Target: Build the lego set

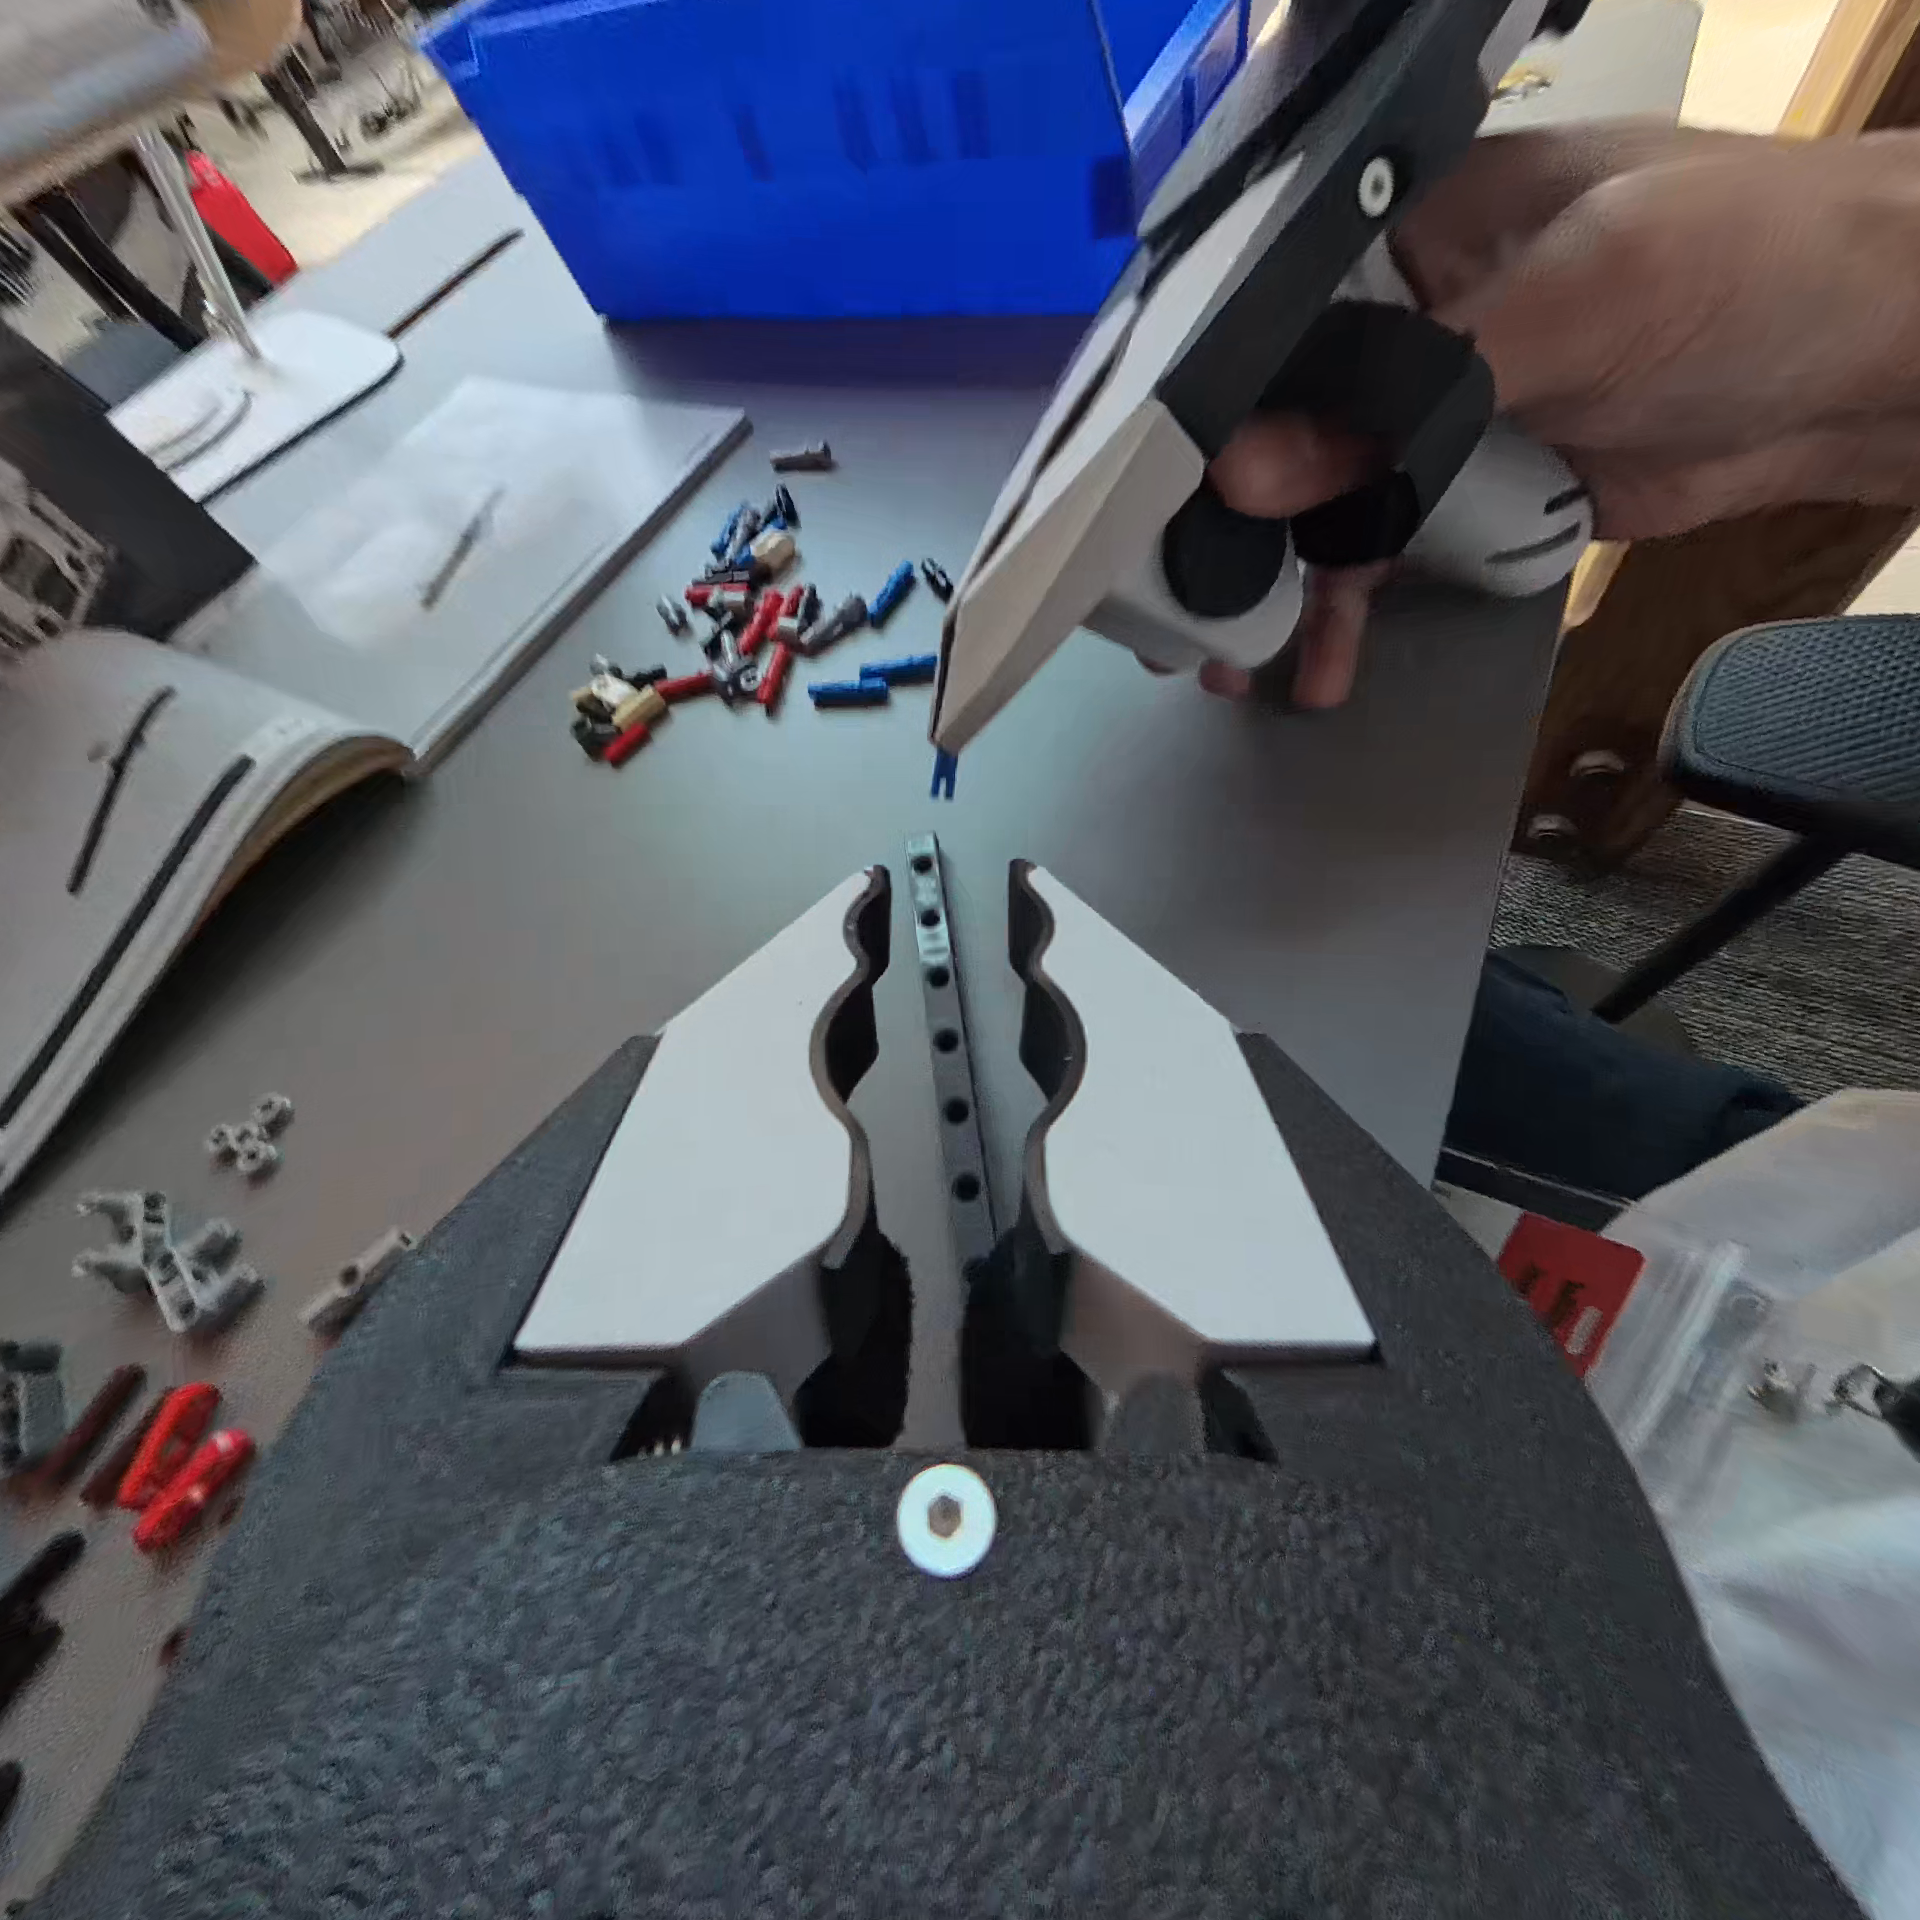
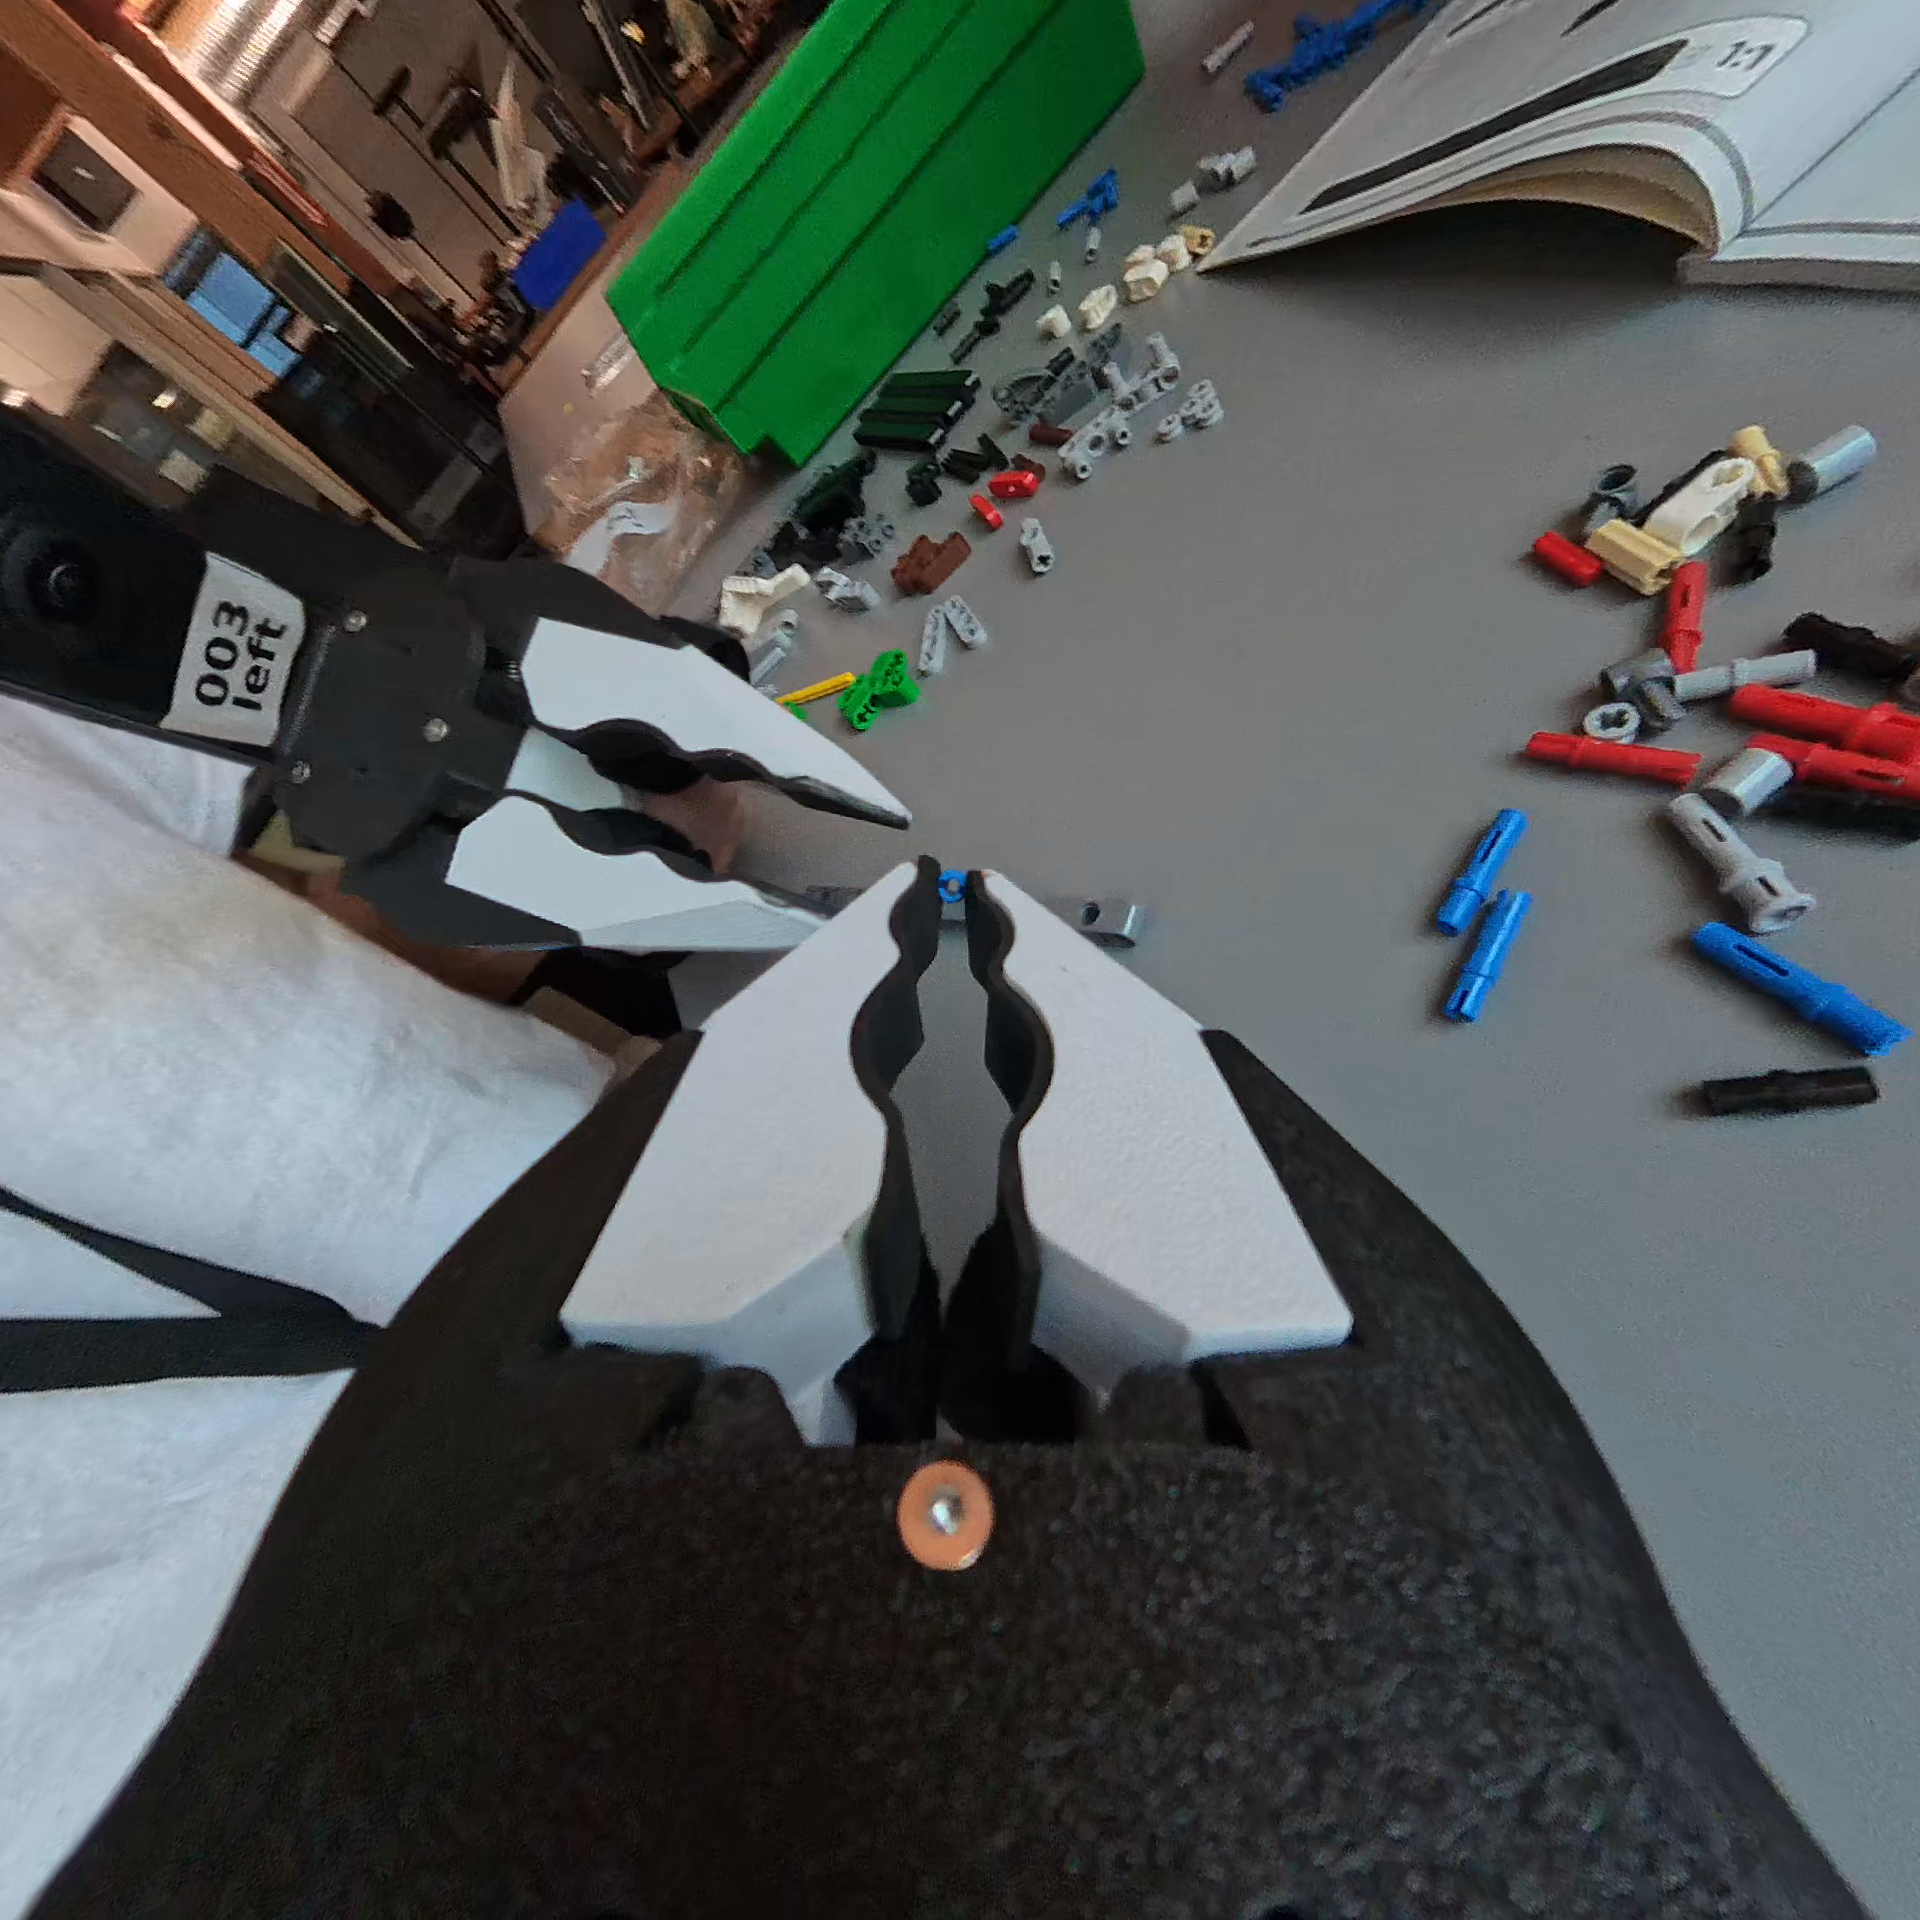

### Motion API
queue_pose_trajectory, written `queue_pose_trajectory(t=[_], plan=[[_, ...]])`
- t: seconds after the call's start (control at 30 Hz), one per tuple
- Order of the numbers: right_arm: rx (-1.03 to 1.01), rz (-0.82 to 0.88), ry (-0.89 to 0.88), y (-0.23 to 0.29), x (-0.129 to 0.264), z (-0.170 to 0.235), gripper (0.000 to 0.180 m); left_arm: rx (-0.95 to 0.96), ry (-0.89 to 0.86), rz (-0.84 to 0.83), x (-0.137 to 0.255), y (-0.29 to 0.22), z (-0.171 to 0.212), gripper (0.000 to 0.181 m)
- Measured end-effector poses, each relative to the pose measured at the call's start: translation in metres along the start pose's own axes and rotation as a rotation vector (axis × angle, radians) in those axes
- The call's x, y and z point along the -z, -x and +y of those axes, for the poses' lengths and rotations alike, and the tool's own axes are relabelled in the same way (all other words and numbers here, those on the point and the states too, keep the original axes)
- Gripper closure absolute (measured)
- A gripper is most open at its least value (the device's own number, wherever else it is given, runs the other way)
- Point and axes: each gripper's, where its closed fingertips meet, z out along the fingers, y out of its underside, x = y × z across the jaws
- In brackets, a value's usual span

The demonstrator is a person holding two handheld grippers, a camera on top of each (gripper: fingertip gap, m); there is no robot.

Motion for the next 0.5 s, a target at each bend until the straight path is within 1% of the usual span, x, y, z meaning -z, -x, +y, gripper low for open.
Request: queue_pose_trajectory(t=[0.07,0.1,0.17,0.2,0.3,0.4,0.43,0.5], plan=[[0.045,0.108,0.049,-0.003,-0.001,-0.005,0.176,0.081,0.082,0.037,0.006,0.000,0.019,0.149],[0.097,0.171,0.080,-0.003,-0.002,-0.007,0.176,0.108,0.094,0.046,0.009,0.000,0.024,0.148],[0.208,0.291,0.207,-0.008,-0.007,-0.002,0.176,0.165,0.118,0.081,0.013,-0.003,0.029,0.148],[0.228,0.304,0.258,-0.007,-0.011,0.003,0.176,0.187,0.139,0.089,0.012,-0.004,0.032,0.148],[0.192,0.282,0.317,-0.004,-0.027,0.012,0.176,0.177,0.199,0.074,0.010,-0.004,0.041,0.156],[0.209,0.280,0.358,-0.001,-0.033,0.016,0.176,0.171,0.244,0.081,0.008,-0.006,0.049,0.165],[0.212,0.283,0.372,-0.001,-0.034,0.017,0.176,0.169,0.249,0.072,0.009,-0.005,0.049,0.172],[0.215,0.298,0.408,-0.003,-0.035,0.023,0.176,0.163,0.259,0.064,0.009,-0.004,0.050,0.173]])
